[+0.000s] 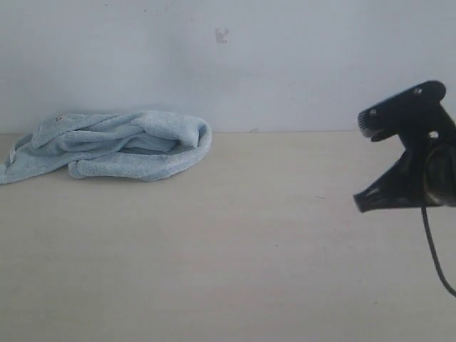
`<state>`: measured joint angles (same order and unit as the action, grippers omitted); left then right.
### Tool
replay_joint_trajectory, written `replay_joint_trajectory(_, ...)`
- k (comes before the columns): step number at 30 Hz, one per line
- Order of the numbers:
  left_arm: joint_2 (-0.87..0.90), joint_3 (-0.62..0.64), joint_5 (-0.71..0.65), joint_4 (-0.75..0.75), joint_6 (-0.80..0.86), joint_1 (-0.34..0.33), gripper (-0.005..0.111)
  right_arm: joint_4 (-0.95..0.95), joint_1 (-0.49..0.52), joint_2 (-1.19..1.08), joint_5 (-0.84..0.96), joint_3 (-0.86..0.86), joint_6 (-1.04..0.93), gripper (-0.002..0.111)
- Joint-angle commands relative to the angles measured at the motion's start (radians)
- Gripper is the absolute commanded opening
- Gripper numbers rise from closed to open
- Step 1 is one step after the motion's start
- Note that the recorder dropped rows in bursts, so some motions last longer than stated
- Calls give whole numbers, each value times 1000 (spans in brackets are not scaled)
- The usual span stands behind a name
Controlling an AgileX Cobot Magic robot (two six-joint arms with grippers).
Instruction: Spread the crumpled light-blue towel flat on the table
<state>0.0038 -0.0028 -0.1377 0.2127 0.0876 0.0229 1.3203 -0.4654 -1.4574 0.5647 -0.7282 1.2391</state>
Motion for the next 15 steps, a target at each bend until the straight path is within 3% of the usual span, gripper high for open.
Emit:
replay_joint_trajectory(1, -4, 3, 33, 94, -57, -3, 4, -347, 5, -2, -167, 30, -288, 0)
replay_joint_trajectory(5, -4, 3, 170, 195, -80, -3, 4, -412, 5, -2, -157, 60, -338, 0)
replay_joint_trajectory(15, -4, 3, 522, 192, -65, -3, 4, -500, 5, -2, -175, 60, -327, 0)
